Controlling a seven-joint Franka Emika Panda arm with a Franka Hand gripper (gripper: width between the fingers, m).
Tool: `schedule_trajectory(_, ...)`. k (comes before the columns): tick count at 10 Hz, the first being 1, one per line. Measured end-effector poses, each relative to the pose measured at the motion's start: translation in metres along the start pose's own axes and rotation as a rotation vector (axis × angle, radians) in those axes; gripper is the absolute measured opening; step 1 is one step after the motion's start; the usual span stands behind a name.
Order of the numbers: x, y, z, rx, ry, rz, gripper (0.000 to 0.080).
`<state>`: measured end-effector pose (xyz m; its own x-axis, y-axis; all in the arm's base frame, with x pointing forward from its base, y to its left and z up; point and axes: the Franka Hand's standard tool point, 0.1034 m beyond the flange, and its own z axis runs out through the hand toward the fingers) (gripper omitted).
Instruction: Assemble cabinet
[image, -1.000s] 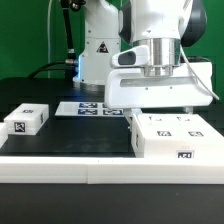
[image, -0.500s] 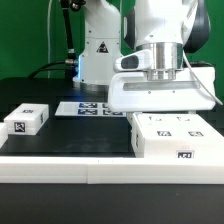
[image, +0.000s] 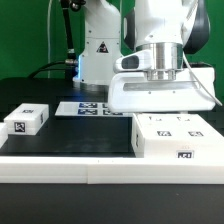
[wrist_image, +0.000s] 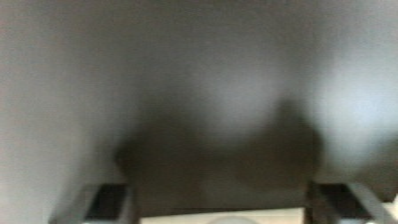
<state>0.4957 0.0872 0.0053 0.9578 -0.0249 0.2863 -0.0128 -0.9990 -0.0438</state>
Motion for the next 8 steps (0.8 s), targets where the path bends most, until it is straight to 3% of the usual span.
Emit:
schedule_trajectory(1, -0.0001, -0.0002, 0.0000, 0.000, 0.000, -0.001, 0.0231)
schedule_trajectory(2, -0.0003, -0.0006, 0.0000, 0.001, 0.000, -0.006, 0.0231)
schedule_trajectory(3, -0.0006, -0.0004, 0.0001, 0.000, -0.001, -0.006, 0.0071)
schedule_trajectory(4, -0.0006, -0.0005, 0.0002, 0.000, -0.001, -0.008, 0.0023)
schedule_trajectory(8, -0.0009, -0.0004, 0.0003, 0.000, -0.002, -0.012, 0.0002)
